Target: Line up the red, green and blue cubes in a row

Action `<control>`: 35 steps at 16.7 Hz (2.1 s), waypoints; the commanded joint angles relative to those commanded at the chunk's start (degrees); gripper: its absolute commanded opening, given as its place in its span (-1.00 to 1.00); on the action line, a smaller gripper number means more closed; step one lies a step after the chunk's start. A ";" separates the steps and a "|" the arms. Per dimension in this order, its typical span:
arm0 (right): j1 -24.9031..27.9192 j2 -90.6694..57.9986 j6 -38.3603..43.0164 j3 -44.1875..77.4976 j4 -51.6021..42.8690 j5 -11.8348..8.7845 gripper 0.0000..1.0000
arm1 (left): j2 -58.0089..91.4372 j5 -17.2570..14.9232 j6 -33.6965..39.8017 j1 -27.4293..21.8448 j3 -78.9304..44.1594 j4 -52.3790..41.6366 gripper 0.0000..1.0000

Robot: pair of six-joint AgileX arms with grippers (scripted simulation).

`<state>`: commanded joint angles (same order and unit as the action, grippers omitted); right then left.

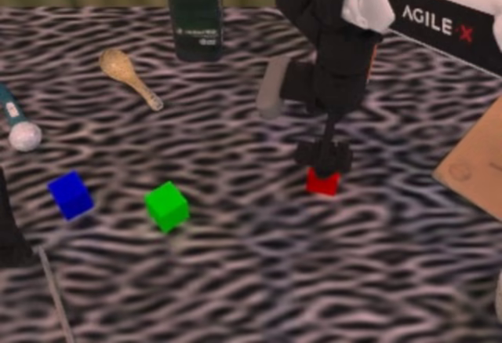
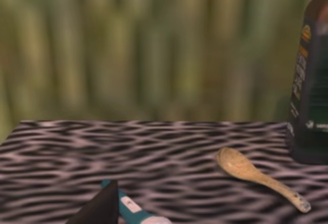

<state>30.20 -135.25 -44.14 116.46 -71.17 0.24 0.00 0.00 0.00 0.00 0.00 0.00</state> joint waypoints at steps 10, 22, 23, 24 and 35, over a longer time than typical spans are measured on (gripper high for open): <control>0.37 -5.43 0.06 -10.81 16.27 0.09 1.00 | 0.00 0.00 0.00 0.00 0.00 0.00 1.00; 0.37 -5.55 0.06 -10.99 16.50 0.09 -0.21 | 0.00 0.00 0.00 0.00 0.00 0.00 1.00; 0.37 -5.55 0.06 -10.99 16.50 0.09 -0.36 | 0.00 0.00 0.00 0.00 0.00 0.00 1.00; 0.37 -5.55 0.06 -10.99 16.50 0.09 -0.51 | 0.00 0.00 0.00 0.00 0.00 0.00 1.00; 0.37 -5.55 0.06 -10.99 16.50 0.09 -1.00 | 0.00 0.00 0.00 0.00 0.00 0.00 1.00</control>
<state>30.57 -140.81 -44.08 105.47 -54.66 0.34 0.00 0.00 0.00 0.00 0.00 0.00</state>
